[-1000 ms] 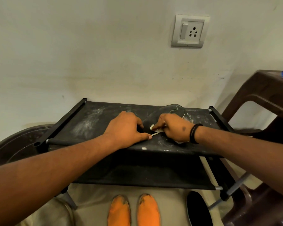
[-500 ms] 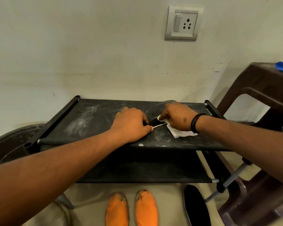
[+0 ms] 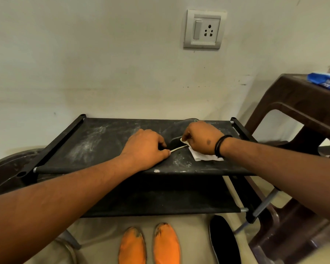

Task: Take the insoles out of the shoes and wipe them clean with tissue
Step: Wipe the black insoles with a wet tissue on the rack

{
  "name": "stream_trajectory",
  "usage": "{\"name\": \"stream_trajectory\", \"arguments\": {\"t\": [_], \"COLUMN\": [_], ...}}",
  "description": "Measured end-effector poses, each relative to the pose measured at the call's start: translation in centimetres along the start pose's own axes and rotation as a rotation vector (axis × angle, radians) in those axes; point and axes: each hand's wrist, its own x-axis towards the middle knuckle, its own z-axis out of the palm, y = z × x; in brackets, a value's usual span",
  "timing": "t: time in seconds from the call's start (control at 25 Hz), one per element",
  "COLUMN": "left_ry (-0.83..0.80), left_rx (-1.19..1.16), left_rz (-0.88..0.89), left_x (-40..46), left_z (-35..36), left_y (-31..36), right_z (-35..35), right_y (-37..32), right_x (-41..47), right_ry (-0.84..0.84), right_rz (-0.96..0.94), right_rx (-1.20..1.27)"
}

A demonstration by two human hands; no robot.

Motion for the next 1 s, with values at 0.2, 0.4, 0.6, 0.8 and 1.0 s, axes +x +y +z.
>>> {"name": "stream_trajectory", "arguments": {"t": [0.2,0.4,0.6,0.8,1.0], "left_ry": [-0.005,-0.015,-0.009,-0.037,-0.042], "left_rx": [-0.01,-0.046,-0.089,-0.172,-0.195], "left_rz": [-0.007,-0.019,-0.048,-0.044,-0.036], "left_x": [-0.1,0.0,0.1,-0.3,-0.4], "left_z": [0.2,0.2,0.0,-0.4,-0.4], "left_y": [-0.2,-0.3,-0.3,-0.9,-1.1], "right_z": [0.6,0.7,0.8,1.1,0.6], "right_y": [-2.0,-1.9,-2.4,-3.0,-1.7], "right_x": [-0.3,1.2,0.8,-0.3,1.7], "right_ry": [-0.06,0.04,0.033,-0.056,0.056], "right_rz": [-0.088,0.012,-0.051,-0.161,-0.002], "right_rx": [0.094,0.052,0.062,0.135,0.002]}}
